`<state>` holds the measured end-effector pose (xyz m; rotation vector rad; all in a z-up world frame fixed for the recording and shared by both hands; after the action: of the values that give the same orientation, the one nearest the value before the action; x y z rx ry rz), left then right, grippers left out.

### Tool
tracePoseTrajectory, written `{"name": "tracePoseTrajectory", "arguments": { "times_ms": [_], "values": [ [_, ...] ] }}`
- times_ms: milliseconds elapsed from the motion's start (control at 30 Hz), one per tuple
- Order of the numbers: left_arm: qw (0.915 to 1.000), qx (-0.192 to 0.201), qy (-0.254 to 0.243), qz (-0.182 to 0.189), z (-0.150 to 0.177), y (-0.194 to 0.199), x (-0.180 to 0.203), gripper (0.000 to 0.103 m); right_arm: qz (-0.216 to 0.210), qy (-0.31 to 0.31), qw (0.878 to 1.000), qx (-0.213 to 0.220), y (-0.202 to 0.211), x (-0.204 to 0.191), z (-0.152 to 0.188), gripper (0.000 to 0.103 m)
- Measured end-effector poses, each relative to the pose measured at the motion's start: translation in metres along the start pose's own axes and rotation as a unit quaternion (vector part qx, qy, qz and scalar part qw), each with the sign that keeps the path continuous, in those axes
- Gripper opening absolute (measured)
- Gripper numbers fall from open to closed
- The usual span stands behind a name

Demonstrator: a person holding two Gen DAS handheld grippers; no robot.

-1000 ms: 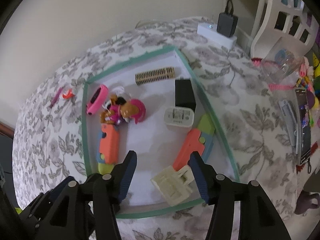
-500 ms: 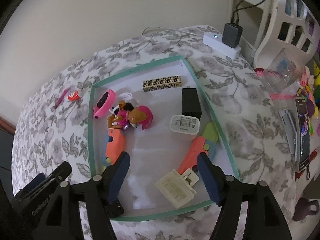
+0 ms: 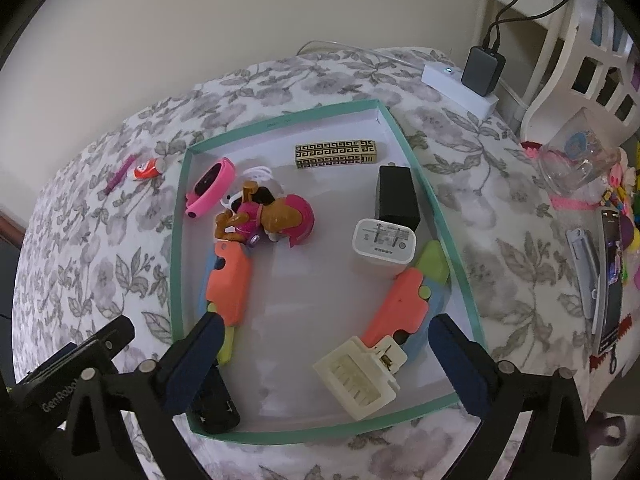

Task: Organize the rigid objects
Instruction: 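Withdraw both open tools from the tray, then move the left tool to the magenta lighter while the right tool approaches the glue bottle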

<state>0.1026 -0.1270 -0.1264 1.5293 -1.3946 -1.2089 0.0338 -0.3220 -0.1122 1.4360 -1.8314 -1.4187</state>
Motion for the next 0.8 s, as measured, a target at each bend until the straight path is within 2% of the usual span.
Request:
{"name": "tracePoseTrajectory", "arguments": {
  "times_ms": [300, 400, 600, 800],
  "values": [
    [0.9997, -0.007, 0.024, 0.006, -0.003, -0.003, -0.008, 0.096, 0.004, 0.006, 1.000, -0.007, -0.003, 0.000, 0.002, 0.103],
    [0.9994, -0.006, 0.034, 0.006, -0.005, -0.003, -0.012, 0.103, 0.004, 0.008, 1.000, -0.006, -0.003, -0.001, 0.002, 0.103],
    [0.9987, -0.012, 0.050, 0.009, -0.007, -0.004, -0.019, 0.103, 0.006, 0.011, 1.000, -0.007, -0.003, -0.002, 0.003, 0.103],
    [0.9967, -0.022, 0.078, -0.001, -0.011, -0.009, -0.041, 0.103, -0.004, 0.043, 0.999, -0.003, -0.006, -0.026, 0.003, 0.103]
  ]
}}
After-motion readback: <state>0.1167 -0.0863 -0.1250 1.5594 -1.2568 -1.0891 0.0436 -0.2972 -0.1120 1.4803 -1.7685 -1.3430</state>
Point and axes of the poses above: each gripper's, at about its wrist camera, not at the fingertips, and y roughly against the way its jaws point, x to its right, z to its underside, the point moved 9 cm from there along -y, roughly the way its jaws point, and after that the axes turned 12 degrees about -z, right-handed, at the moved point
